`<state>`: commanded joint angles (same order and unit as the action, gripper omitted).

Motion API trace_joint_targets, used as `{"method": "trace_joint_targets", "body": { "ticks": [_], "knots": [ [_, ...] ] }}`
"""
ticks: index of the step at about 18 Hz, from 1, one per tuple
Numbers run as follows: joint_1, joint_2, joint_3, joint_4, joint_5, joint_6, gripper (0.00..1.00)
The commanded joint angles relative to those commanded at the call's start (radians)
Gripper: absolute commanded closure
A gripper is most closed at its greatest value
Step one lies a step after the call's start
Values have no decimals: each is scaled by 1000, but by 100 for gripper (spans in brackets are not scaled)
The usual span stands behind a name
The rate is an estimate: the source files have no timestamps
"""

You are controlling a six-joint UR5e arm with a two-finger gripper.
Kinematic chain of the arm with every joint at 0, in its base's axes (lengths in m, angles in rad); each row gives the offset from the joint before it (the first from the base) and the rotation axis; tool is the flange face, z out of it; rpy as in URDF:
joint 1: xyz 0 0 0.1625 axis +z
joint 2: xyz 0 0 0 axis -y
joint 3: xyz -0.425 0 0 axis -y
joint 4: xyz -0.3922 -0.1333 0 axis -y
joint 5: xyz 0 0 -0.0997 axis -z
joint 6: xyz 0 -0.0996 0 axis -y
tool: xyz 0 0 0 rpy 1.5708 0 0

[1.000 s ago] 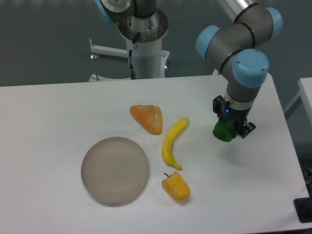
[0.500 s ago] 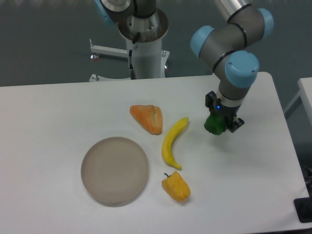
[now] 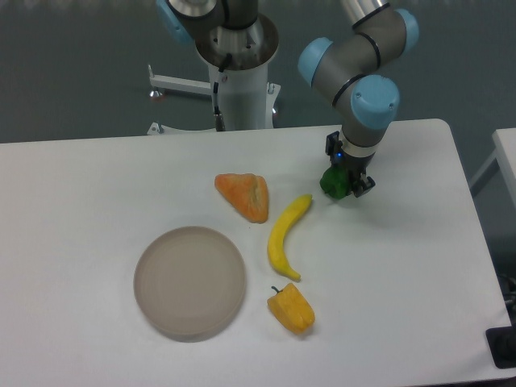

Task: Place the green pepper on the table
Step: 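Open the gripper to release the green pepper, then raise the open gripper away from the green pepper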

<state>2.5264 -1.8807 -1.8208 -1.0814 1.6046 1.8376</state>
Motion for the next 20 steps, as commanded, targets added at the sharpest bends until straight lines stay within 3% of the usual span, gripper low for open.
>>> {"method": "trace_joint_targets", "body": {
  "ticks": [2,4,10,14,20],
  "knots": [
    [18,11,-3,0,-6,5,55],
    [18,12,9,-2,-12,-13,0],
    [15,29,35,-5,-67,-73,0],
    [-43,0,182,-20,-63,-256,0],
    [-116,-89,401,-162,-51,-325,0]
  ]
}}
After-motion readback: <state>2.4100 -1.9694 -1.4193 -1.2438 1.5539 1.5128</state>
